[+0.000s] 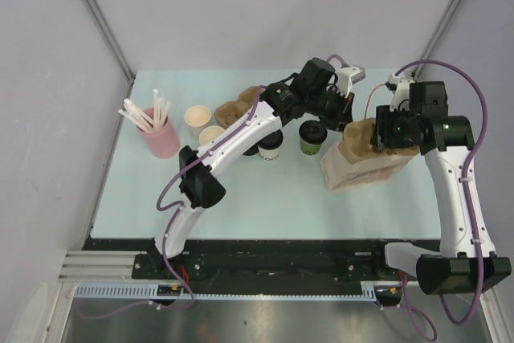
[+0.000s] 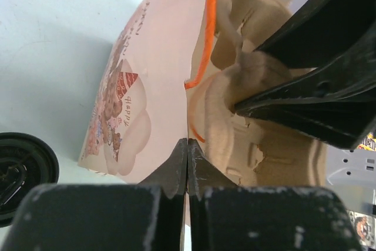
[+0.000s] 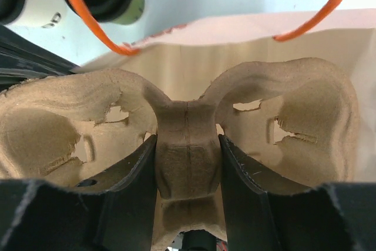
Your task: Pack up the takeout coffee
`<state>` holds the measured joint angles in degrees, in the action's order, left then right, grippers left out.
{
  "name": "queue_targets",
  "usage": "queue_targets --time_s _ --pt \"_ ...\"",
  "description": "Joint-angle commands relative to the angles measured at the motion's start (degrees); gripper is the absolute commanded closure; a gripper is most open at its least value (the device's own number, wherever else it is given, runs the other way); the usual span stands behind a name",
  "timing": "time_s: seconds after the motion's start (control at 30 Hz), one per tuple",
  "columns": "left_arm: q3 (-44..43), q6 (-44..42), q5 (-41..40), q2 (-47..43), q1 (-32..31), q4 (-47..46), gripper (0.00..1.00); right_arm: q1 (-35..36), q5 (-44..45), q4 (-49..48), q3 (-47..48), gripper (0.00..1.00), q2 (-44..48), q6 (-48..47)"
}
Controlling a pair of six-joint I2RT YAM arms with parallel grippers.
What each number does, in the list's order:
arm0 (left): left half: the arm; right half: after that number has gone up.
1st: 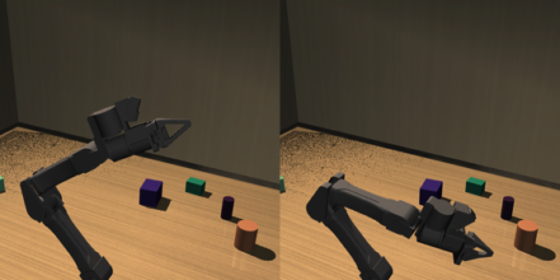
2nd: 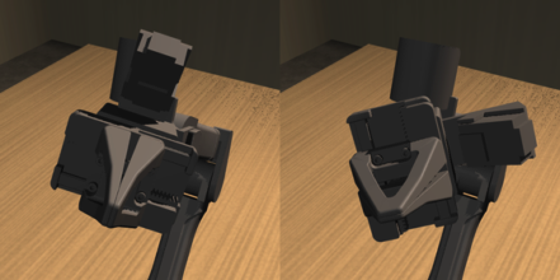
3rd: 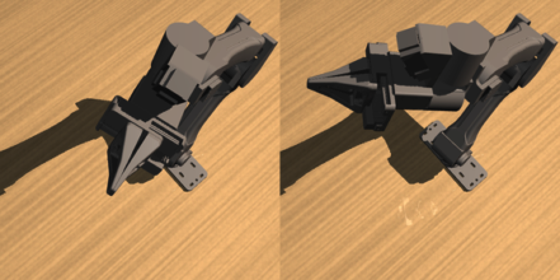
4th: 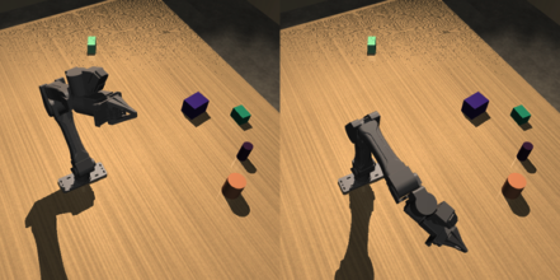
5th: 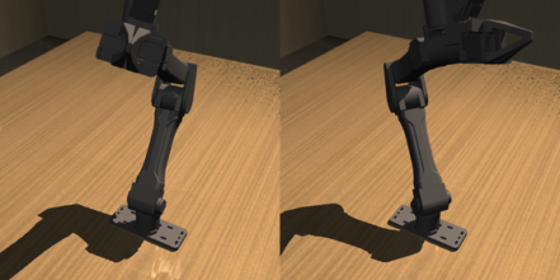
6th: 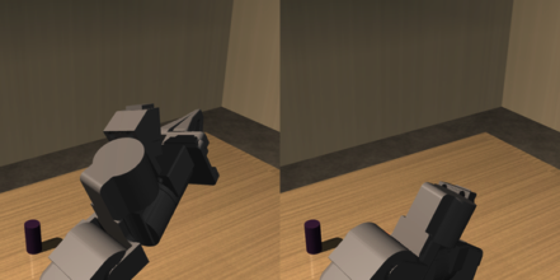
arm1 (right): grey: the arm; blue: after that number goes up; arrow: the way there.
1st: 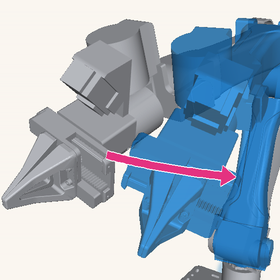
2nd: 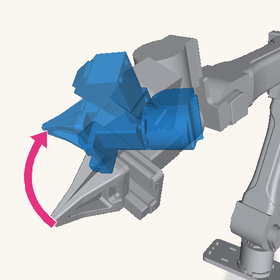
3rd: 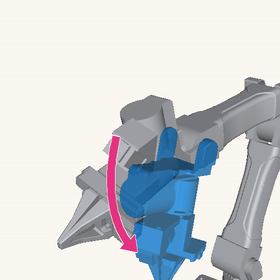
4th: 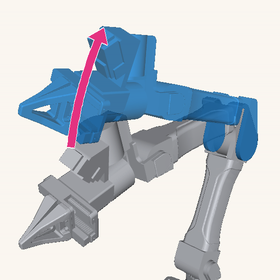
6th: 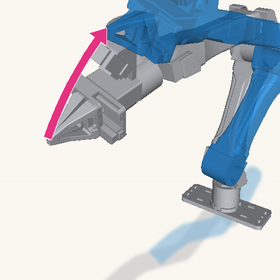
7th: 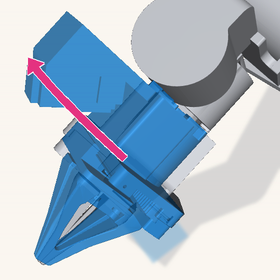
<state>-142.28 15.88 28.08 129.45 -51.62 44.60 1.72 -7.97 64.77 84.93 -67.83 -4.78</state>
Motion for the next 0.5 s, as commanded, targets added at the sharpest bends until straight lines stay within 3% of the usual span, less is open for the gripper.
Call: queue_targets --time_s 0.0,0.2,0.47 --pt "-0.63 -4.44 -2.58 -0.69 0.02 -1.71 1.0 -0.22 1.9 -1.4 -3.01 0.8 1.65 -0.85" --pt "-0.46 -7.7 -6.89 -0.95 0.11 -1.62 1.0 1.88 4.44 -5.0 -4.59 0.81 1.57 -2.78" --pt "-0.37 -9.46 -9.08 -1.3 0.02 -1.71 1.0 7.51 15.26 -11.07 -10.65 0.83 1.47 -3.4"
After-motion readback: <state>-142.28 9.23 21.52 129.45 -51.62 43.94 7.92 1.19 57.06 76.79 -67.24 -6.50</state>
